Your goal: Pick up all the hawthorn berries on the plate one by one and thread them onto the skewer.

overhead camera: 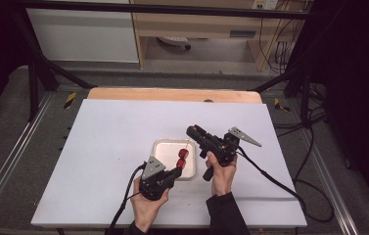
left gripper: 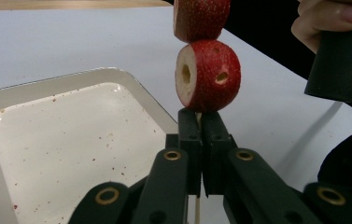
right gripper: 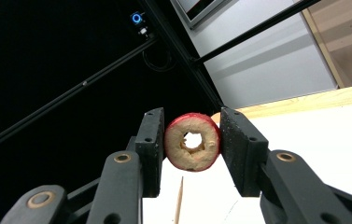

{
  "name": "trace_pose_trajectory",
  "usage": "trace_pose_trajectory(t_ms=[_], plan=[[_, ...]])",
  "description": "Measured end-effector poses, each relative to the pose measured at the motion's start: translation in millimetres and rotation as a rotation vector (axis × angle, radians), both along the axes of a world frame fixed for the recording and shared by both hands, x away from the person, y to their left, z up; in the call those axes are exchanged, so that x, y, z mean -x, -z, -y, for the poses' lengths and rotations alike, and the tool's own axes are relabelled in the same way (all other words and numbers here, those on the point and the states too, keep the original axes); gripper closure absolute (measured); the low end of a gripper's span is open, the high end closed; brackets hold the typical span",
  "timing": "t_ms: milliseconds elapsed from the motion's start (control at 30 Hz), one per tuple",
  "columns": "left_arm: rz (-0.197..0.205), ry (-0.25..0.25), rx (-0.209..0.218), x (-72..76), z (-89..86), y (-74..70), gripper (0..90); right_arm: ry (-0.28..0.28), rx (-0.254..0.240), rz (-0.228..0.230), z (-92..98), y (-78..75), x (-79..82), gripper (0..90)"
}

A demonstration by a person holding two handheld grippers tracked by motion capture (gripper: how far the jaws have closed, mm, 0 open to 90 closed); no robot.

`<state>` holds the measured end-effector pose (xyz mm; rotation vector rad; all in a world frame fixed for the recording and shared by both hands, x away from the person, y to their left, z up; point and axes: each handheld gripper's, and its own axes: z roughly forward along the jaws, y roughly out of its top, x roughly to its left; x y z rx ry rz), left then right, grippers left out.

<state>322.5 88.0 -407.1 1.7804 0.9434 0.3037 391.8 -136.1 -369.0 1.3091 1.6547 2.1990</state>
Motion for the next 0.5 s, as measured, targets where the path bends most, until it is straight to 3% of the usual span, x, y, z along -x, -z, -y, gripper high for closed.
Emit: trace_pose_trajectory(t_ms=[500], plan=[[-0.011, -0.002, 0.005, -1.1, 0.2, 0.3, 88.1, -0.010, -0.005, 0.002, -1.3, 1.3, 0.4, 61.7]])
